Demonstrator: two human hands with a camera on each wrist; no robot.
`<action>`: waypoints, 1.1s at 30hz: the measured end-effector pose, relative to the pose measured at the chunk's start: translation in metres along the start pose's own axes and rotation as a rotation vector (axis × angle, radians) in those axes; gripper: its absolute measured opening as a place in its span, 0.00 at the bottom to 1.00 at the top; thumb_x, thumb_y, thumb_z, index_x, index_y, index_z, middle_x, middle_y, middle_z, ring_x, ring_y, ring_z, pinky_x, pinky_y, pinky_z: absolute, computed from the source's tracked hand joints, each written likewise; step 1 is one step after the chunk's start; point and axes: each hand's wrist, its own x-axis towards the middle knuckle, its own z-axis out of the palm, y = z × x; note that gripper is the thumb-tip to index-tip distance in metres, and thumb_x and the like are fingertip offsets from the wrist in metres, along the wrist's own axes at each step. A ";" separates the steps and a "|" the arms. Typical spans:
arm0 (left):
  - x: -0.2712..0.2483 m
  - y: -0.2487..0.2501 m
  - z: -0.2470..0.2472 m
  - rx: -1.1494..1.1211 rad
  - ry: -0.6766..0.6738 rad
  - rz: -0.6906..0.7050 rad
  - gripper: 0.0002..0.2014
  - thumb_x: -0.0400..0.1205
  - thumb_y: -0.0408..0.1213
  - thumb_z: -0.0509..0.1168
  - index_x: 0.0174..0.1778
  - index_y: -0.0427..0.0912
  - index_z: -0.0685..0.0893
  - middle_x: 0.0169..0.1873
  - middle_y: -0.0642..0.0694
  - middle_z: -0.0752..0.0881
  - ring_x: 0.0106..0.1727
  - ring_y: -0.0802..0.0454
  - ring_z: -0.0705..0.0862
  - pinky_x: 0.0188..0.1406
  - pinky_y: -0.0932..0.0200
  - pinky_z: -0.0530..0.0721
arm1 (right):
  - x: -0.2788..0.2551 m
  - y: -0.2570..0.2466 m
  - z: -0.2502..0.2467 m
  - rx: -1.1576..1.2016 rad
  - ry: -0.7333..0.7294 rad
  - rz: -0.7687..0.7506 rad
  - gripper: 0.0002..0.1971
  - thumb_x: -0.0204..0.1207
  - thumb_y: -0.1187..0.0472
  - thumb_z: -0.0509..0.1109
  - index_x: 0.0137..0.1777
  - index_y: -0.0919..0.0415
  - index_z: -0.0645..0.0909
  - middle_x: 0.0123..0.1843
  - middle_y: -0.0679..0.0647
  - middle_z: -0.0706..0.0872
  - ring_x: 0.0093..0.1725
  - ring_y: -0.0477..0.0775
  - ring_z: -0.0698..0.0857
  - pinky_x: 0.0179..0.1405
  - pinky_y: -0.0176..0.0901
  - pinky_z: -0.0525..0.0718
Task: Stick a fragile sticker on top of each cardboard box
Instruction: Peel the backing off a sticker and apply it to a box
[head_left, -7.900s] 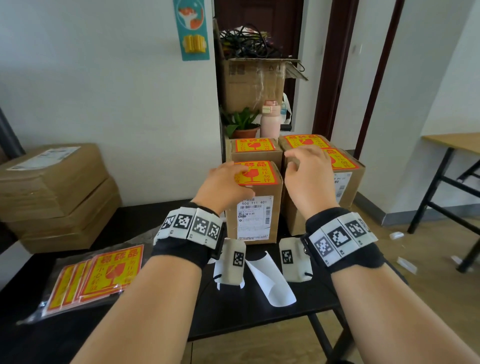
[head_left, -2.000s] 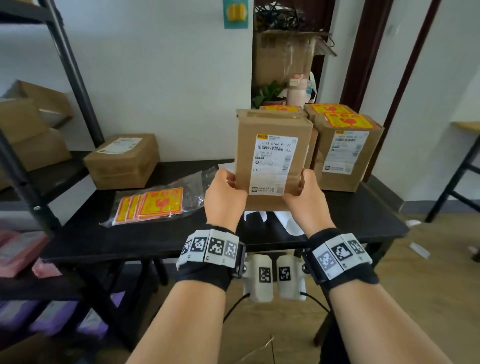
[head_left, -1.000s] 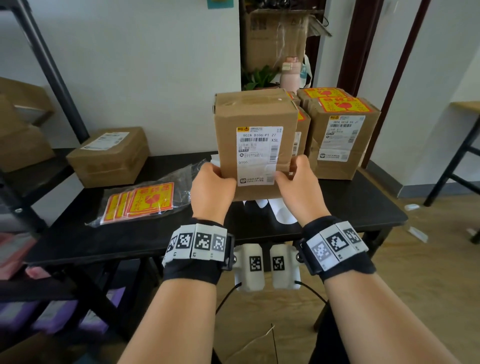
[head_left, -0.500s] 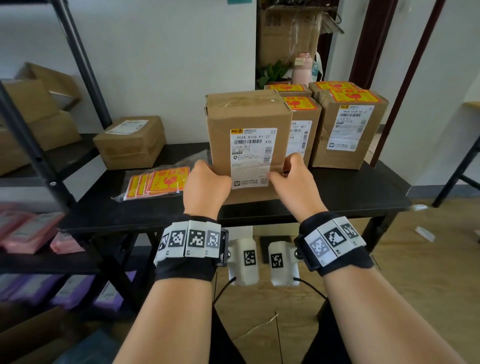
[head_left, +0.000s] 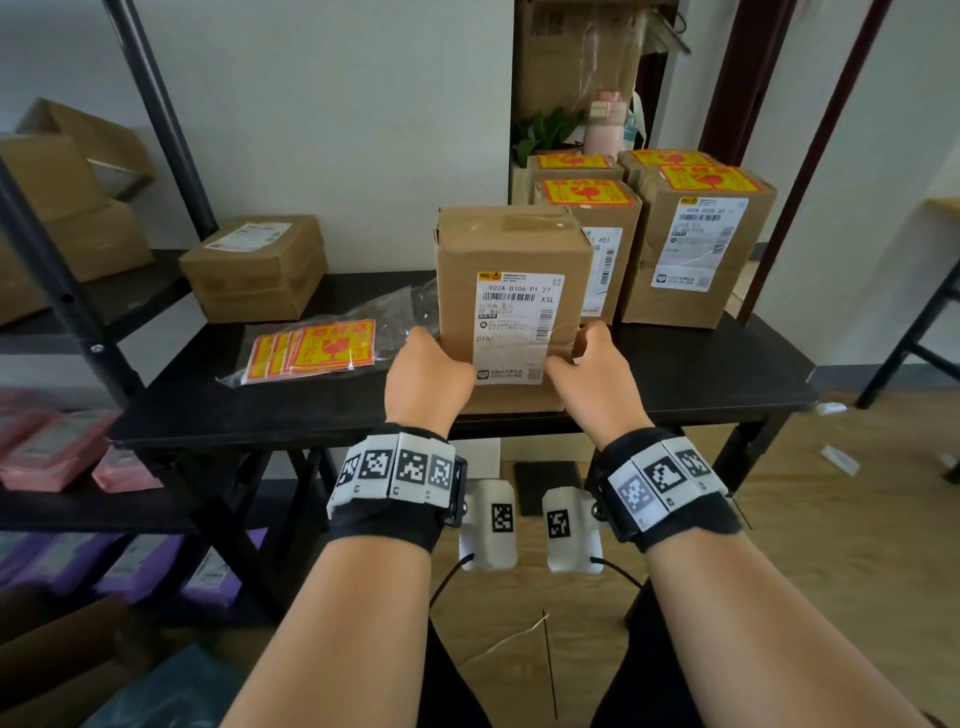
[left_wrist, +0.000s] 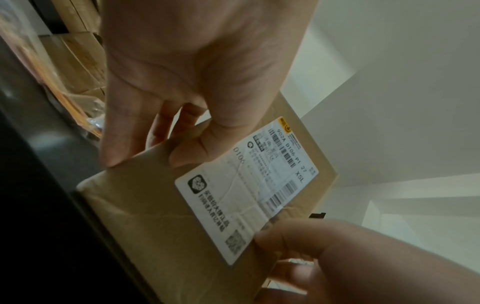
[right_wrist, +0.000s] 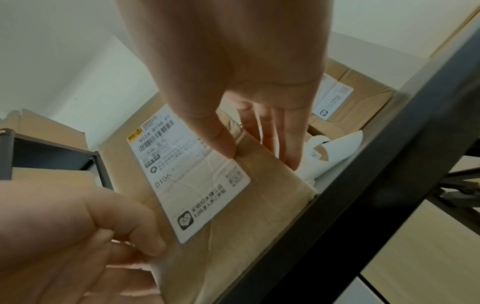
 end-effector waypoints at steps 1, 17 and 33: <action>0.002 0.000 0.003 -0.004 0.007 0.006 0.16 0.77 0.32 0.66 0.60 0.38 0.73 0.48 0.46 0.79 0.48 0.48 0.78 0.42 0.55 0.77 | 0.003 0.001 -0.001 -0.004 0.004 0.002 0.10 0.80 0.59 0.66 0.57 0.53 0.69 0.55 0.49 0.83 0.48 0.47 0.84 0.32 0.35 0.77; 0.038 0.006 0.022 -0.028 0.080 0.038 0.14 0.81 0.28 0.62 0.63 0.37 0.75 0.55 0.42 0.82 0.57 0.45 0.82 0.46 0.59 0.75 | 0.041 0.007 -0.001 0.036 0.184 -0.030 0.15 0.81 0.63 0.65 0.65 0.54 0.71 0.64 0.50 0.80 0.61 0.48 0.81 0.45 0.31 0.77; 0.066 -0.048 -0.055 0.169 0.135 -0.053 0.15 0.84 0.32 0.57 0.64 0.39 0.83 0.59 0.39 0.85 0.60 0.40 0.82 0.55 0.51 0.79 | 0.011 -0.045 0.051 0.055 0.177 -0.411 0.03 0.80 0.62 0.66 0.47 0.55 0.80 0.39 0.43 0.83 0.40 0.40 0.83 0.40 0.31 0.81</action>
